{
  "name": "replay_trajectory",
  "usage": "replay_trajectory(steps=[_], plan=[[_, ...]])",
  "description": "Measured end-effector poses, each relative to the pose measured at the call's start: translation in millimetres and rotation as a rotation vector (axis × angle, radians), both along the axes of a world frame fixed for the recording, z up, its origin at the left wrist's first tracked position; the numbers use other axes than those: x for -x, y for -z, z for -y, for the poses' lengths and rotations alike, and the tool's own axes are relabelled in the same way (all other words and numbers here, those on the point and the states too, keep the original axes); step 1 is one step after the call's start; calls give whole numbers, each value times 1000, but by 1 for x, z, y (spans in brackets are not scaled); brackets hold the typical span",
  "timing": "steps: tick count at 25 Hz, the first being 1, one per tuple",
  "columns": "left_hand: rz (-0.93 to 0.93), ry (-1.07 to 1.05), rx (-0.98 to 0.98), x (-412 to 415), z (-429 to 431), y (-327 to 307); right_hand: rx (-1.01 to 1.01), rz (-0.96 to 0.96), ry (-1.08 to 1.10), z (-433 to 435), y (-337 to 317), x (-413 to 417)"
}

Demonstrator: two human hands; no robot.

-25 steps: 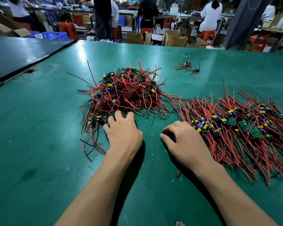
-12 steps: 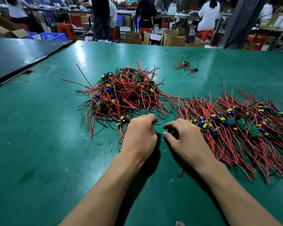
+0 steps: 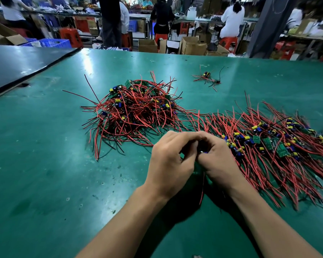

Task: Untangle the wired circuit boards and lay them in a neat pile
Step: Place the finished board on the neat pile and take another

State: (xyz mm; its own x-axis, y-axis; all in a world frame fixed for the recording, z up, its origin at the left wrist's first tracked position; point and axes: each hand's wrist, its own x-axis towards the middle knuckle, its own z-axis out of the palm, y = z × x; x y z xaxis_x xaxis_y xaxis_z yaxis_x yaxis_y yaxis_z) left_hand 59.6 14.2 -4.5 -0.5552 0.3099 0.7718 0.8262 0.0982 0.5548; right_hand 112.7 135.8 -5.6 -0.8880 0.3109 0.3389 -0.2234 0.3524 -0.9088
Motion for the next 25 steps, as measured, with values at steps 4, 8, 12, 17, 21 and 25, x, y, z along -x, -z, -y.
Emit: replay_trajectory(steps=[4, 8, 12, 17, 21, 25], plan=[[98, -56, -94, 5, 3, -6, 157, -11, -11, -2, 0, 3], [166, -194, -164, 20, 10, -7, 409, -43, 74, -3, -4, 5], [240, -294, 102, 24, 11, 4, 674, -57, 31, -5, -13, 5], [410, -270, 111, 23, 8, 7, 904, -83, -58, -13, -23, 1], [795, 156, -153, 19, 5, -3, 984, -86, -78, -17, -26, -1], [1166, 534, -264, 12, 3, -15, 1002, -64, 2, -20, -25, 1]])
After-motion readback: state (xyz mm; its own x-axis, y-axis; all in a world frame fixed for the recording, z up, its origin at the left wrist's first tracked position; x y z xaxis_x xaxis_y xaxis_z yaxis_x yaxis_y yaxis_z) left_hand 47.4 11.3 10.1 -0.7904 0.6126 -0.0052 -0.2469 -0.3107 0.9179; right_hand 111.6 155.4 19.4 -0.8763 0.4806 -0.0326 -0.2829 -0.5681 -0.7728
